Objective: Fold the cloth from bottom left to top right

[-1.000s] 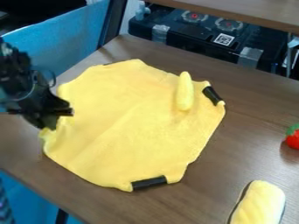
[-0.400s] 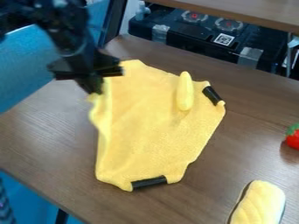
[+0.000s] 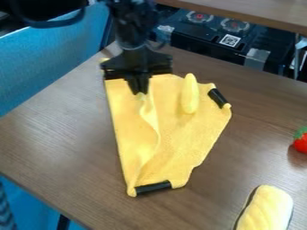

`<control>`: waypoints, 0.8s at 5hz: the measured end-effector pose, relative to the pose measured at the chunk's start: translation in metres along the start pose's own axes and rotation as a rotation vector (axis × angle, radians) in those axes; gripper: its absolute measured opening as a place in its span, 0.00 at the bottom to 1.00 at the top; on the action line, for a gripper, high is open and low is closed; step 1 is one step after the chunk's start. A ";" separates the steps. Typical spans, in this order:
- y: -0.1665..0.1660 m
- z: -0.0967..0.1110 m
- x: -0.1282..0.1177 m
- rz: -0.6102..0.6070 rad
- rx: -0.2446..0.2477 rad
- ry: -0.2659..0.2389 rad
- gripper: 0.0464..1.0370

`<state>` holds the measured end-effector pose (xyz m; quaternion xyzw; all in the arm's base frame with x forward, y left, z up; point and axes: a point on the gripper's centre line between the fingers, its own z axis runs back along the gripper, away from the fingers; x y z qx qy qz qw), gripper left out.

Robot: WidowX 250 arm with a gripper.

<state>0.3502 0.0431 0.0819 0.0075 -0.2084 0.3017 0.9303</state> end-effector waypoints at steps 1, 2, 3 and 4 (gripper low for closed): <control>-0.030 -0.003 0.004 0.018 0.009 -0.001 0.01; -0.060 -0.001 0.007 0.034 0.001 -0.009 0.01; -0.082 -0.003 0.008 0.055 -0.006 -0.011 0.01; -0.100 -0.011 0.009 0.061 0.000 -0.015 0.02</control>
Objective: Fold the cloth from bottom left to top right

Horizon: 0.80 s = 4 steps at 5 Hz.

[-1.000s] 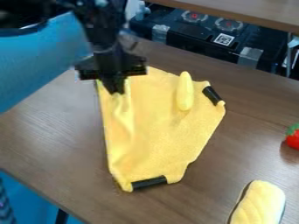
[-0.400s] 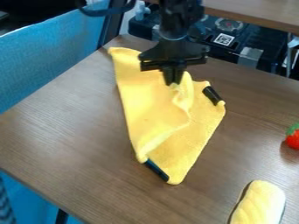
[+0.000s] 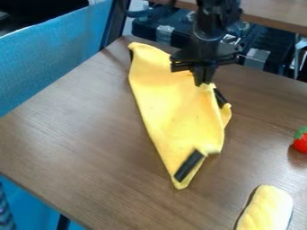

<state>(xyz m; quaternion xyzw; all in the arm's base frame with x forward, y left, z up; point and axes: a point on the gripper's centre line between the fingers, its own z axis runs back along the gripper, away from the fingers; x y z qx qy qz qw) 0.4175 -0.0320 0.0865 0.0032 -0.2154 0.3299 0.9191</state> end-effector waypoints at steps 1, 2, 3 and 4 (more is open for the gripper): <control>-0.012 -0.012 -0.003 -0.025 0.007 -0.001 0.16; -0.016 -0.025 -0.007 -0.027 0.045 -0.010 0.42; -0.020 -0.027 -0.007 -0.020 0.053 -0.008 0.76; -0.029 -0.023 -0.002 -0.005 0.034 -0.001 0.96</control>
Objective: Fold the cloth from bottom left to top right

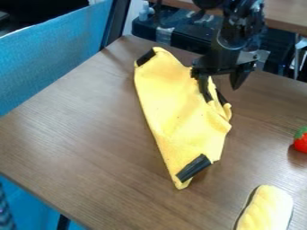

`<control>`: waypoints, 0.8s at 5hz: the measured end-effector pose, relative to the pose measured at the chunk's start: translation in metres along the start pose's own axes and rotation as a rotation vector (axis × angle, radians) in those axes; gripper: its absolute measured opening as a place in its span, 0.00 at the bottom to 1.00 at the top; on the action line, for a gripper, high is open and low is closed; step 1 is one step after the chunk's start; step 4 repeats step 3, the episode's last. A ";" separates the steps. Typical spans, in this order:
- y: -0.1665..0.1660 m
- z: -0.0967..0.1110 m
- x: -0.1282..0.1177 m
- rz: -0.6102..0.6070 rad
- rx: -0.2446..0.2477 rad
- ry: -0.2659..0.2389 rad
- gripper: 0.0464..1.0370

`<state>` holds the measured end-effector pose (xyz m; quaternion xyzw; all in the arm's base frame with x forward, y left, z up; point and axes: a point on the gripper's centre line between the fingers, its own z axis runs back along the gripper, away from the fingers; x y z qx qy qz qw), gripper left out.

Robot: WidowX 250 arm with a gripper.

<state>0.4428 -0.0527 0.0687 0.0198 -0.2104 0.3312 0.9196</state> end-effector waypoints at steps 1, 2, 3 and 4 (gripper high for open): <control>-0.013 0.010 0.010 0.009 -0.040 -0.015 0.96; -0.024 0.020 0.016 -0.017 -0.082 -0.020 0.96; -0.014 0.048 0.015 -0.123 -0.108 0.052 0.96; -0.014 0.048 0.015 -0.123 -0.108 0.052 0.96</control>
